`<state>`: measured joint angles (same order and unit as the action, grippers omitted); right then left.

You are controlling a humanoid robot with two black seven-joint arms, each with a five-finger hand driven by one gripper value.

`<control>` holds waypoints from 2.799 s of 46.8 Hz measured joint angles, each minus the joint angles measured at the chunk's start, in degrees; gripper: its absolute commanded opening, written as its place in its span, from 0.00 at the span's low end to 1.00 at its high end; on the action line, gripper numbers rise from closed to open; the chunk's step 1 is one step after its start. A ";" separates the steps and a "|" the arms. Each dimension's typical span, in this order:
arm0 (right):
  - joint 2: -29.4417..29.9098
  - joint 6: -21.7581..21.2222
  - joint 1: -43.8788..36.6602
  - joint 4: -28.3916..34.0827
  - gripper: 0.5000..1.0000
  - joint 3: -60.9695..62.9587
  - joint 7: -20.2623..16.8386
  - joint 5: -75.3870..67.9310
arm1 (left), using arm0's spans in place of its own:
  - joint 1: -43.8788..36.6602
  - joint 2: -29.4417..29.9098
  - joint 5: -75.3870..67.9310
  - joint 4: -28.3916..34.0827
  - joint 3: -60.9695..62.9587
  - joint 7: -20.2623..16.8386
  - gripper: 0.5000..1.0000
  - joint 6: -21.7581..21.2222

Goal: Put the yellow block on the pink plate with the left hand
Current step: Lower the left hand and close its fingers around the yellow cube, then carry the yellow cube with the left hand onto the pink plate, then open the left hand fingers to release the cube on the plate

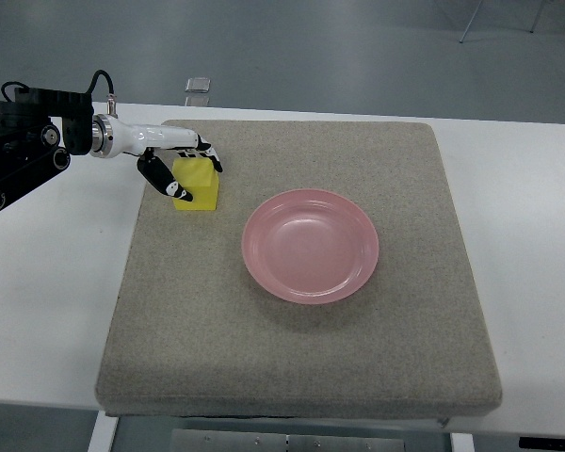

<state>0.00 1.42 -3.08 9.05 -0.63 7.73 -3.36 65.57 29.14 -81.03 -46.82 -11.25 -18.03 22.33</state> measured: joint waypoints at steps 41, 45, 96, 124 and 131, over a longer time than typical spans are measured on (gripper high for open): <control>0.00 0.00 0.00 0.00 0.85 0.00 0.00 -0.02 | 3.46 -0.06 0.87 -0.27 -0.86 -1.49 0.00 -4.29; 0.00 0.00 0.00 0.00 0.85 0.00 0.00 -0.02 | 4.43 -0.06 0.80 -2.32 -0.91 -1.49 0.00 -4.86; 0.00 -0.01 0.00 0.00 0.85 0.00 0.00 0.02 | 4.85 -10.04 -0.43 -13.51 0.72 -1.48 0.01 -3.67; 0.00 -0.01 0.00 0.00 0.85 0.00 0.00 0.00 | 4.90 -11.65 -1.25 -12.50 6.59 -1.46 0.40 -3.98; 0.00 -0.01 0.00 0.00 0.85 0.01 0.00 0.00 | 4.90 -11.91 -1.24 -12.10 6.59 -1.47 0.71 -3.99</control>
<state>0.00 1.41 -3.08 9.05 -0.62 7.73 -3.36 70.46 17.23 -82.27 -58.92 -4.66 -19.49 18.34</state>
